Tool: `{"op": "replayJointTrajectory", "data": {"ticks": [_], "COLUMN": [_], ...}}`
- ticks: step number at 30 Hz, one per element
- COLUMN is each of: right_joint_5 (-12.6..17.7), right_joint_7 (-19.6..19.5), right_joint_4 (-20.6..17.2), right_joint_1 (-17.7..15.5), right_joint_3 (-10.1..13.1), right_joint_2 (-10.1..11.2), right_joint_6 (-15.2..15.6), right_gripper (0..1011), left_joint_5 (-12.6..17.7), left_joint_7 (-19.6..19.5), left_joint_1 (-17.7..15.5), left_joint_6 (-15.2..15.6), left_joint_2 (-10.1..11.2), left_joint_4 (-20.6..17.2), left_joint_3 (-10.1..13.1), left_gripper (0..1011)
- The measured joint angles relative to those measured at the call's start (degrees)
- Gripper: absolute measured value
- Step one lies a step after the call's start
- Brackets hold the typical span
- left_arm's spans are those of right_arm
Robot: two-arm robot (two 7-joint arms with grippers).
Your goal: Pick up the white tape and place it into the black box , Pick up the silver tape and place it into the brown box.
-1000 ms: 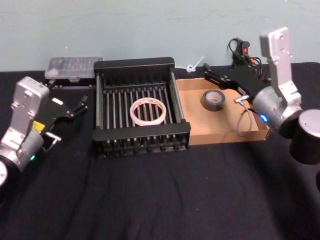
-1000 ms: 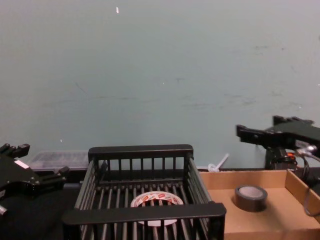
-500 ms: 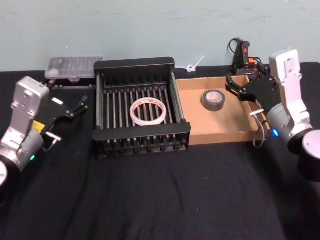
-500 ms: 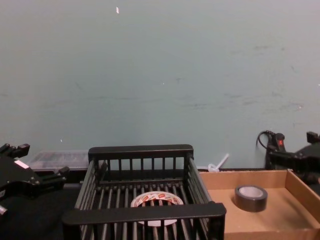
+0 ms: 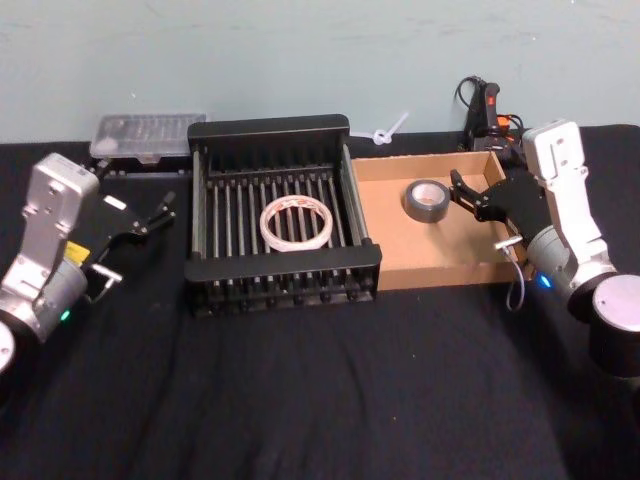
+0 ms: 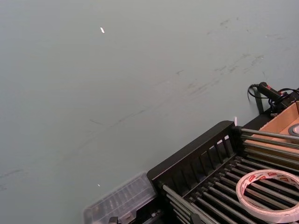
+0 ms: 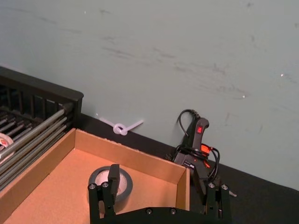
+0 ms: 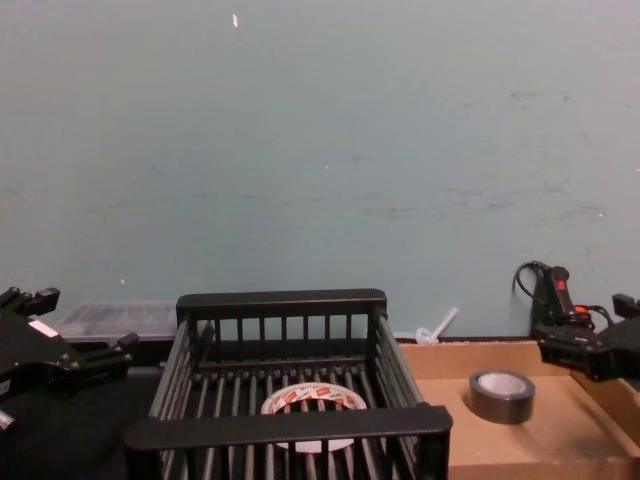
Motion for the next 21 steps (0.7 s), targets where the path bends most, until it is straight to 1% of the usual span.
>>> {"op": "replayJointTrajectory", "data": {"ticks": [4,21], "right_joint_5": [-0.56,-0.39], "right_joint_7": [0.26,0.31], "right_joint_4": [0.23,0.14], "right_joint_1": [0.00,0.03], "right_joint_3": [0.13,0.10], "right_joint_2": [-0.28,-0.18], "right_joint_6": [0.52,0.51], "right_gripper": [1002,1000], "left_joint_5": [0.00,0.00], "left_joint_7": [0.00,0.00], "left_joint_1": [0.00,0.00], "left_joint_6": [0.00,0.00], "left_joint_2": [0.00,0.00], "left_joint_4": [0.00,0.00], "left_joint_3": [0.00,0.00], "left_gripper": [1001,1001]}}
